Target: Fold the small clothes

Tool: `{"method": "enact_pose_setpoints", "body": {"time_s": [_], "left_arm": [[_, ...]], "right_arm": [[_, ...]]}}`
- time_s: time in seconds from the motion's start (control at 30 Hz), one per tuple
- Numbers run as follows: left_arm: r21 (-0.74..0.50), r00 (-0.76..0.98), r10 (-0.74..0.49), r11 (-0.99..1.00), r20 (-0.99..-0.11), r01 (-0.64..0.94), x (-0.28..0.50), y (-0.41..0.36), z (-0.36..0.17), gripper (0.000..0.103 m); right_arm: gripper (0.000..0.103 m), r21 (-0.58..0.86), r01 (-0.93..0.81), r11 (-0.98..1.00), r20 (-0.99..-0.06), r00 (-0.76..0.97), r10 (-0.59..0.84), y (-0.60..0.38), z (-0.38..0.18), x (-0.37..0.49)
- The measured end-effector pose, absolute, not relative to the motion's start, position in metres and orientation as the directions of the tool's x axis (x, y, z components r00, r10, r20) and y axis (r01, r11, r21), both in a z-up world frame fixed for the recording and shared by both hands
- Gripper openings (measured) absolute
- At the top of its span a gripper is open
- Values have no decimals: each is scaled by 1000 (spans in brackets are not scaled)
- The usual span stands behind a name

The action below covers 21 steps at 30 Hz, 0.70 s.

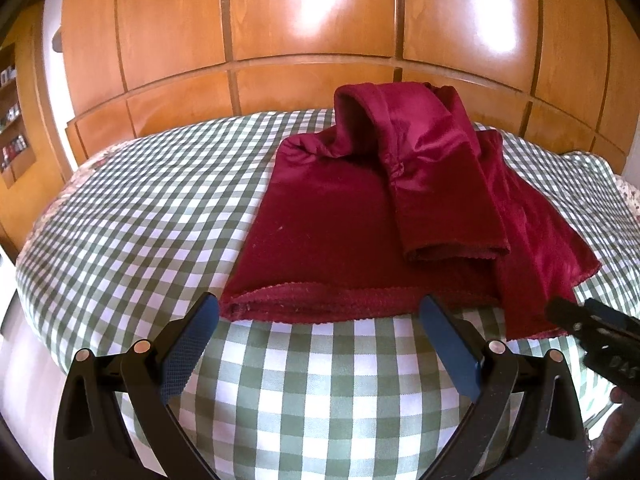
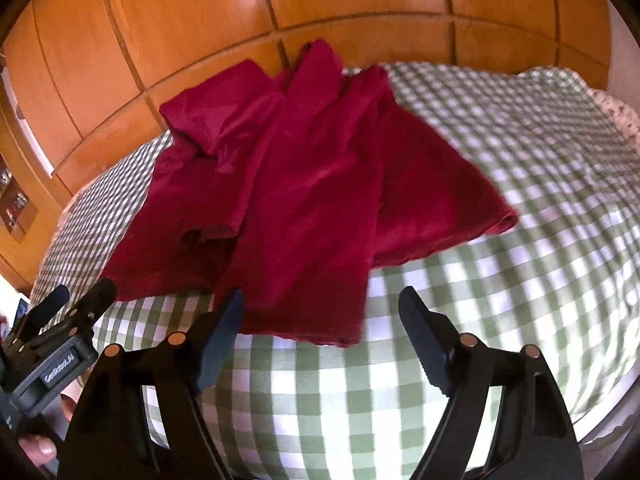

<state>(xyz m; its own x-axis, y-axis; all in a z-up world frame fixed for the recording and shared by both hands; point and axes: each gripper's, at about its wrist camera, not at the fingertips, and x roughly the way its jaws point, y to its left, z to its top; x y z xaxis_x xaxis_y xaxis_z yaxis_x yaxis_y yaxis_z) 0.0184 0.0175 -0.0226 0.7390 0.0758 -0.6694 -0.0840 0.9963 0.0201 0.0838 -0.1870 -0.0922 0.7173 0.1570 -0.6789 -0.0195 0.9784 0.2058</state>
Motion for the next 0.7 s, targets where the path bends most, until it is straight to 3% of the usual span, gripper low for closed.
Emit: {"method": "enact_pose_setpoints", "body": {"time_s": [0.2, 0.27, 0.37, 0.63, 0.7], "left_arm": [[25, 738, 71, 997, -671, -73, 17, 13, -25, 99], [17, 736, 61, 998, -674, -67, 18, 13, -26, 99], [9, 734, 51, 998, -678, -61, 18, 13, -28, 99], [-54, 719, -39, 999, -694, 2, 21, 10, -30, 98], [-69, 720, -83, 996, -689, 49, 23, 5, -27, 95]], "right_arm": [[50, 126, -52, 991, -695, 707, 126, -170, -110, 87], [25, 119, -75, 990, -690, 710, 137, -168, -107, 84], [17, 112, -91, 990, -683, 716, 143, -169, -100, 83], [12, 113, -63, 992, -603, 789, 119, -211, -49, 79], [5, 116, -7, 993, -575, 815, 73, -239, -34, 83]]}}
